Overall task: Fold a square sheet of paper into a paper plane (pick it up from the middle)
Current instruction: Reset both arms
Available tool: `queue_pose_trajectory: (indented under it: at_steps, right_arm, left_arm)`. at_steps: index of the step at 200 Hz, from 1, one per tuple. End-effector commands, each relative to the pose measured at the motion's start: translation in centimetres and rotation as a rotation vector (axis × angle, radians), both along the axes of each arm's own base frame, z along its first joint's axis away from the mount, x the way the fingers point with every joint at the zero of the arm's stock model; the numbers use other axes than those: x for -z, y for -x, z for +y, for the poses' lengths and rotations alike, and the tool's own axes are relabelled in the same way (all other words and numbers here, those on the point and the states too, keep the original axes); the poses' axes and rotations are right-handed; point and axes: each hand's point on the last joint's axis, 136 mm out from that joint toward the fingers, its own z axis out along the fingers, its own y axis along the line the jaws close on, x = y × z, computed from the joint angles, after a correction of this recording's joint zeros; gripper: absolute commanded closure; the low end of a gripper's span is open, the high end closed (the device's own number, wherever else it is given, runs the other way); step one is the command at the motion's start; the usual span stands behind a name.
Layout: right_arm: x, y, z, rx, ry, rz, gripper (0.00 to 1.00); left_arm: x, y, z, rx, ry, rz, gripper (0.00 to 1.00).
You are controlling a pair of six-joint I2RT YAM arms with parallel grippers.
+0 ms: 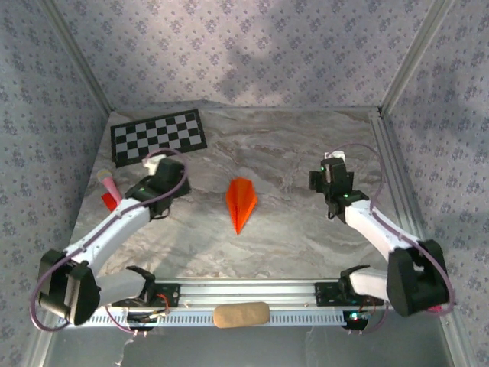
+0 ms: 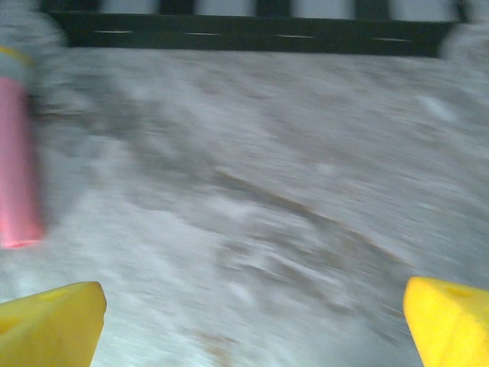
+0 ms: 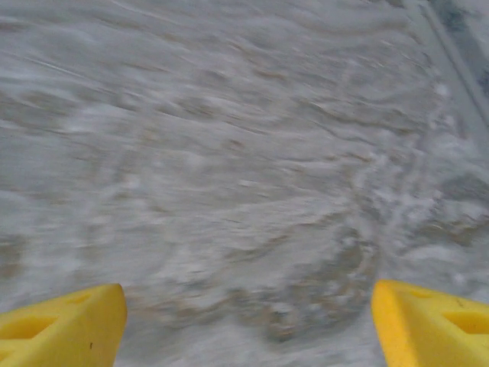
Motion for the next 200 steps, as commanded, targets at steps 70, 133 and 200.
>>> queue_pose_trajectory:
  at_steps: [70,133,200]
  right_arm:
    - [2.4,-2.3,-1.1,-0.282,-0.074,-0.255,0.15]
    - [4.1,-3.2,-4.3,-0.101,-0.077,-0.238,0.0]
    - [4.1,-3.2,-4.2,-0.101,-0.079,-0.236,0.0]
  left_arm:
    - [4.8,-4.9,6.0,0.13,-0.181,-0.143,0.0]
    - [3.9,-8.5,4.0,0.308,-0.123,-0.349,0.01]
    - [5.8,-8.6,5.8,0.231,-0.081,-0.356,0.0]
